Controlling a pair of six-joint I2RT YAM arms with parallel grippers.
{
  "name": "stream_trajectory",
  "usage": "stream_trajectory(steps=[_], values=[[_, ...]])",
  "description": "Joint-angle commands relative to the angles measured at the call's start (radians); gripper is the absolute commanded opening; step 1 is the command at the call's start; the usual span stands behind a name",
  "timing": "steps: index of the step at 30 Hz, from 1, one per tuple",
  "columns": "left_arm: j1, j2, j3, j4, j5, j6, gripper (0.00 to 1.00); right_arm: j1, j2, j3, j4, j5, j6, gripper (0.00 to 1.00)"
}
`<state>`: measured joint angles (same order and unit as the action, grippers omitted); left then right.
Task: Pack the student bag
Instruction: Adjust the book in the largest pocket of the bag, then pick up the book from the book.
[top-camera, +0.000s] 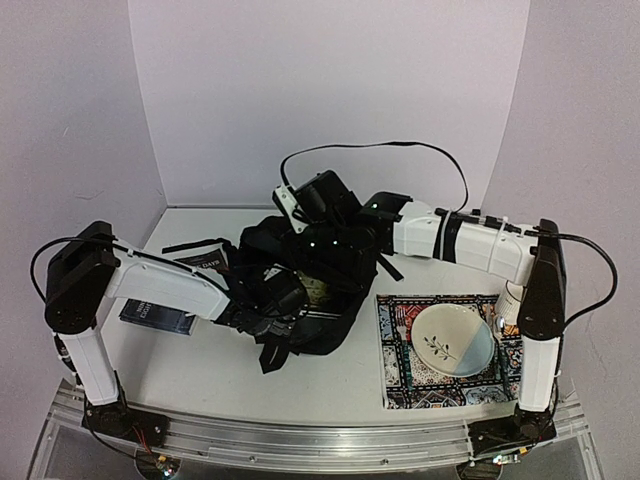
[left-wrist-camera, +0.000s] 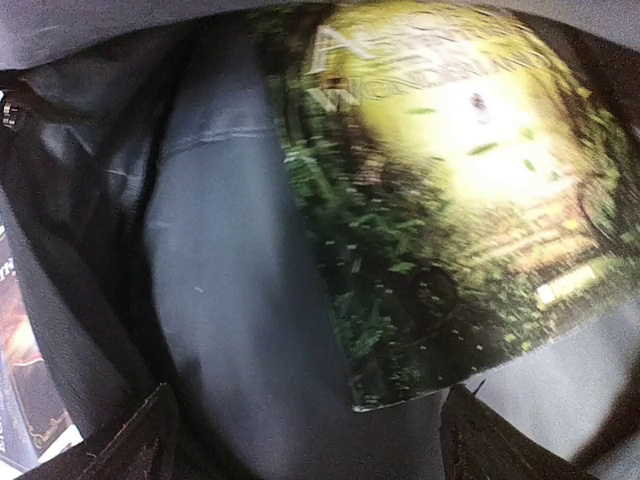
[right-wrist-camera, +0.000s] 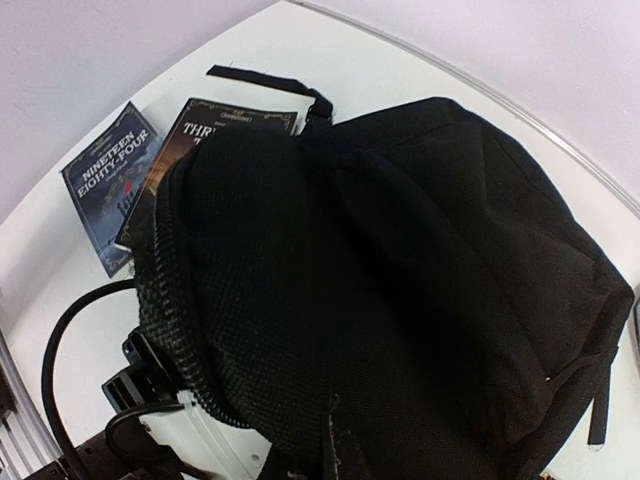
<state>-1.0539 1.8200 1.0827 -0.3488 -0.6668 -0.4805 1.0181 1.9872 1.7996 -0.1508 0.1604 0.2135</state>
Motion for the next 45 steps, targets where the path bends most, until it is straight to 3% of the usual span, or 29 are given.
stream_trajectory(steps=[1,9,14,19,30,38,45], values=[[0.072,0.015,0.089,0.004,-0.036,-0.042,0.92,0.015,-0.060,0.029,-0.009,-0.045,-0.006,0.00],[0.151,0.005,0.100,0.102,0.036,-0.124,0.91,0.015,-0.058,0.030,-0.009,-0.064,0.010,0.00],[0.152,-0.017,0.097,0.131,0.114,-0.130,0.92,0.014,-0.059,0.029,-0.013,0.005,0.014,0.00],[0.151,-0.158,-0.033,0.139,0.220,-0.169,0.94,0.000,-0.059,0.027,-0.020,0.108,0.026,0.00],[0.167,-0.500,-0.264,0.124,0.408,-0.252,0.97,-0.047,-0.038,0.083,-0.023,0.095,0.032,0.00],[0.367,-0.601,-0.379,0.130,0.565,-0.408,0.98,-0.048,-0.028,0.105,-0.024,0.018,0.022,0.00],[0.557,-0.631,-0.501,0.254,0.774,-0.545,0.97,-0.048,-0.032,0.095,-0.023,-0.010,0.030,0.00]])
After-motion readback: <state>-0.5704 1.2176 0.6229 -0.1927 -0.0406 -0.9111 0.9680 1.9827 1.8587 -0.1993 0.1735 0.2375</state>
